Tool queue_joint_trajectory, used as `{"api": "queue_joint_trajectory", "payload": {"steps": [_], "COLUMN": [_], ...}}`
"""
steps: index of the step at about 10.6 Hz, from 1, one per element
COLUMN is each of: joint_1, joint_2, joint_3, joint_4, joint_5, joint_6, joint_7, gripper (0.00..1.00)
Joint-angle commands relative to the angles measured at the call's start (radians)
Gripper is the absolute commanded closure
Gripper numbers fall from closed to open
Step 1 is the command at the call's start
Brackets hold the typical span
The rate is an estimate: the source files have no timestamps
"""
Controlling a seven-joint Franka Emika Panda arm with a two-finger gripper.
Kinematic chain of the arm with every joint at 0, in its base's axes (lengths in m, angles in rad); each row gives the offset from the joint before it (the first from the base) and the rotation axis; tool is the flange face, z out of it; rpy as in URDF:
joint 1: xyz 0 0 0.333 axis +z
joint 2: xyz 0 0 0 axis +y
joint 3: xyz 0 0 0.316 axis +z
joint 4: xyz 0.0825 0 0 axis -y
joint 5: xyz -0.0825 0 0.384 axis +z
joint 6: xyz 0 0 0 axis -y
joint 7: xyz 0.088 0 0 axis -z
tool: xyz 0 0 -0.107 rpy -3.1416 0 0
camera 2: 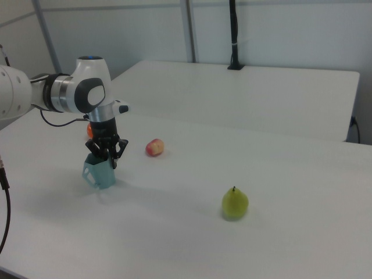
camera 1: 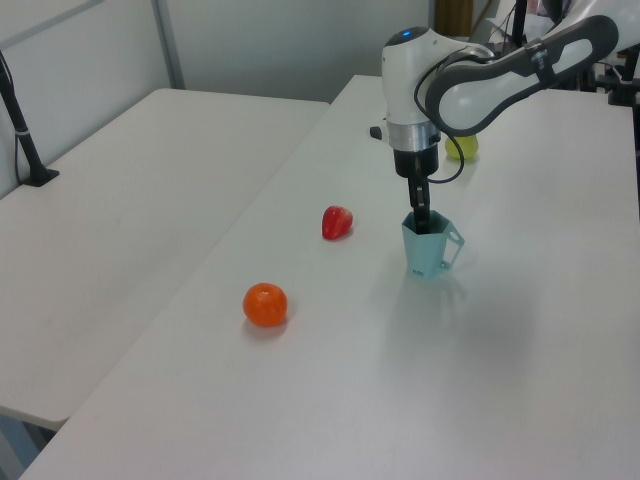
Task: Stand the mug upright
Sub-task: 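Open the gripper and lift it away from the upright mug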
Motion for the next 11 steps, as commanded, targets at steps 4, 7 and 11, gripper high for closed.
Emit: {"api": "queue_joint_trajectory", "payload": {"steps": [4,7,11], "joint_1": [-0.009,-0.029,-0.100], "joint_2": [-0.124,-0.251,-0.394], "joint_3": [-0.008,-0.029,-0.040], "joint_4": [-0.008,-0.008,-0.010], "joint_5": [0.005,-0.062,-0.064], "joint_6": [-0.101,-0.216,-0.326], "joint_7": [0.092,0.241,0.252], "gripper": [0.00,0.00,0.00]}}
